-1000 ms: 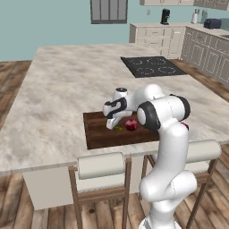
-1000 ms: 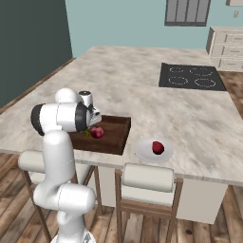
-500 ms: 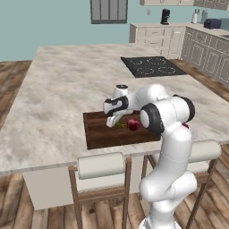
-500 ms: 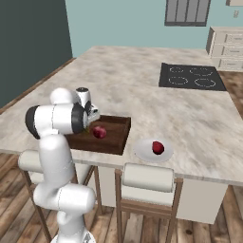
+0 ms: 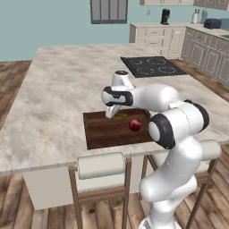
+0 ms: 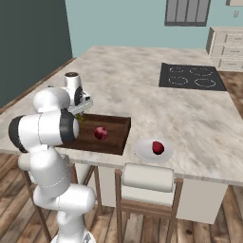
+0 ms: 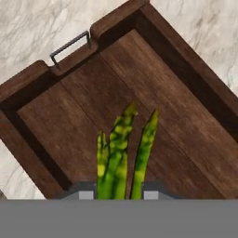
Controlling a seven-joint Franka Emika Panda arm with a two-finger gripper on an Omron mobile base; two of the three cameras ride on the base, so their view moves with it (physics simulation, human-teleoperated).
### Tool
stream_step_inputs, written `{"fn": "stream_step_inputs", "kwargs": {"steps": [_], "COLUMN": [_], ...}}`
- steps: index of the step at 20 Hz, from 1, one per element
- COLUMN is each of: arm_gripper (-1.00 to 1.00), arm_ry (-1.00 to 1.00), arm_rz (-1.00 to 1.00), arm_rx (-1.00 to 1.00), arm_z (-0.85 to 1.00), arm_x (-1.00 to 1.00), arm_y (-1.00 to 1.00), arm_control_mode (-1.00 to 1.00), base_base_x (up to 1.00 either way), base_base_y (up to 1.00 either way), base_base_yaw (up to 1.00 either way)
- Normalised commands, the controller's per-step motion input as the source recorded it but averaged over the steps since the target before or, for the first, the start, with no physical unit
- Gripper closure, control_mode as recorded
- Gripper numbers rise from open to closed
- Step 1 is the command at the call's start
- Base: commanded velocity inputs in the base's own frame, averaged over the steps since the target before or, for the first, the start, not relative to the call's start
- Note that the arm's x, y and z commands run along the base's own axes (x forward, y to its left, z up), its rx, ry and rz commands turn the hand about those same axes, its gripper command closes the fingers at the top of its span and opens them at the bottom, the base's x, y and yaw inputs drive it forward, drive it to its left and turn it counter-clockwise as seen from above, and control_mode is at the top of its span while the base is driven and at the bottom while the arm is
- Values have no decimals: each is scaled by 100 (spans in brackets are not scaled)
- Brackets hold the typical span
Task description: Create a steak meal by picking up the steak and asparagus from the tray and placing them on the plate. Leave the pomegranate on the tray.
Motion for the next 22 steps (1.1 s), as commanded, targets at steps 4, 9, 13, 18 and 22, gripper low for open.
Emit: {"fn": "stream_step_inputs", "kwargs": {"steps": [4, 9, 13, 18, 22], "arm_gripper": [100, 100, 100, 100, 100], "arm_ry": [0, -2, -8, -15, -6], "arm_rz": [-8, -20, -26, -27, -27], "arm_rx": [-2, 0, 0, 0, 0], "arm_z": [44, 6, 0, 0, 0], "arm_x": [-21, -23, -18, -12, -2], "arm_y": [-11, -55, -76, -82, -88], "arm_control_mode": [-100, -100, -100, -100, -100], "base_base_x": [0, 0, 0, 0, 0], "base_base_y": [0, 0, 0, 0, 0], "base_base_yaw": [0, 0, 0, 0, 0]}}
